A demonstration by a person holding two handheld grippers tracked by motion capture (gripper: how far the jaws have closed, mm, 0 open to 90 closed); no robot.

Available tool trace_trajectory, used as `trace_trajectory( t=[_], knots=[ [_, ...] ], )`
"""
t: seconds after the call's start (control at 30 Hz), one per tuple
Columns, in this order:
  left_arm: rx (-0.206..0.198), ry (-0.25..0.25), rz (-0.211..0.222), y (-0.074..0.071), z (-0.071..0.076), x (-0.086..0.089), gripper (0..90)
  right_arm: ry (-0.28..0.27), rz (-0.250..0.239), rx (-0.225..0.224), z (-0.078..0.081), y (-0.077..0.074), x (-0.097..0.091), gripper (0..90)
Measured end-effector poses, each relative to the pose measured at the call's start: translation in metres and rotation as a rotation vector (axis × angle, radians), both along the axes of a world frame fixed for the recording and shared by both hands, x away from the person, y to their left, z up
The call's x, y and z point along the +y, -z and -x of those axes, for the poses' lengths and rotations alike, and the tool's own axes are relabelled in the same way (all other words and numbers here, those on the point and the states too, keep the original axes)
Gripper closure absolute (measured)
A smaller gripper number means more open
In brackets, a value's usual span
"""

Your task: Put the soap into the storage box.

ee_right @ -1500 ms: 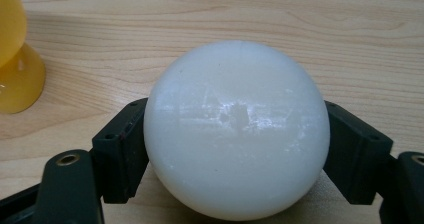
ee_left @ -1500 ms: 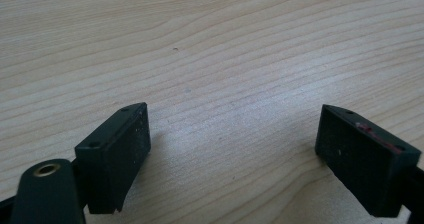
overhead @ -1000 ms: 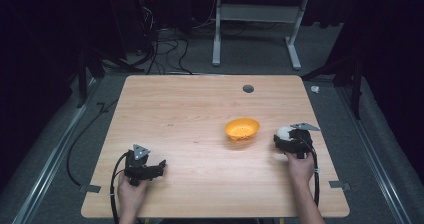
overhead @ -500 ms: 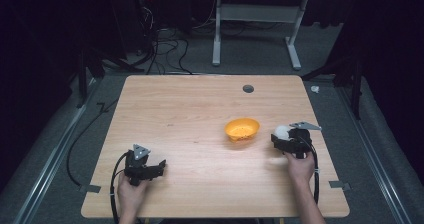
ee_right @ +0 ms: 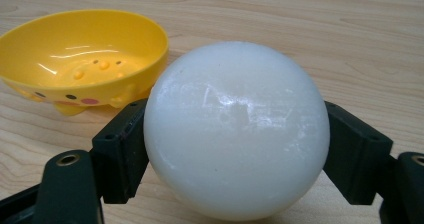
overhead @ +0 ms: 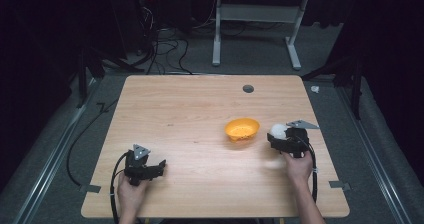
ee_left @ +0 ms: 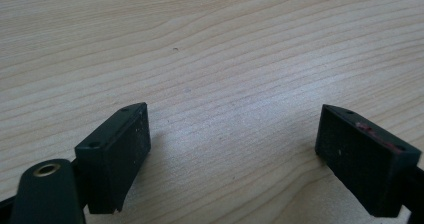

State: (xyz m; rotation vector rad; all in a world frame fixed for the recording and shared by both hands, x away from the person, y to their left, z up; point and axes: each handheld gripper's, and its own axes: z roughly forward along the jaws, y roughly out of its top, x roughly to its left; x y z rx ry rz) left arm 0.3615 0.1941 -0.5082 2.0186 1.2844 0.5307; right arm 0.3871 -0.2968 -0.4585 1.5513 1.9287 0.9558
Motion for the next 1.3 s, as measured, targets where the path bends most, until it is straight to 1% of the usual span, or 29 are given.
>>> trace_trajectory(
  t=[0.37, 0.73, 0.97, 1.3],
  knots=[
    [0.0, 0.0, 0.0, 0.0, 0.0, 0.0, 14.8, -0.043, 0.029, -0.016, 0.001, -0.009, 0.014, 23.3],
    [0.0, 0.0, 0.0, 0.0, 0.0, 0.0, 14.8, -0.086, 0.033, -0.025, 0.0, -0.017, 0.028, 23.3],
    [0.0, 0.0, 0.0, 0.0, 0.0, 0.0, 14.8, -0.109, 0.035, -0.024, -0.002, -0.021, 0.036, 23.3],
    [0.0, 0.0, 0.001, 0.0, 0.0, 0.0, 14.8, -0.144, 0.038, -0.015, -0.008, -0.025, 0.049, 23.3]
  ],
)
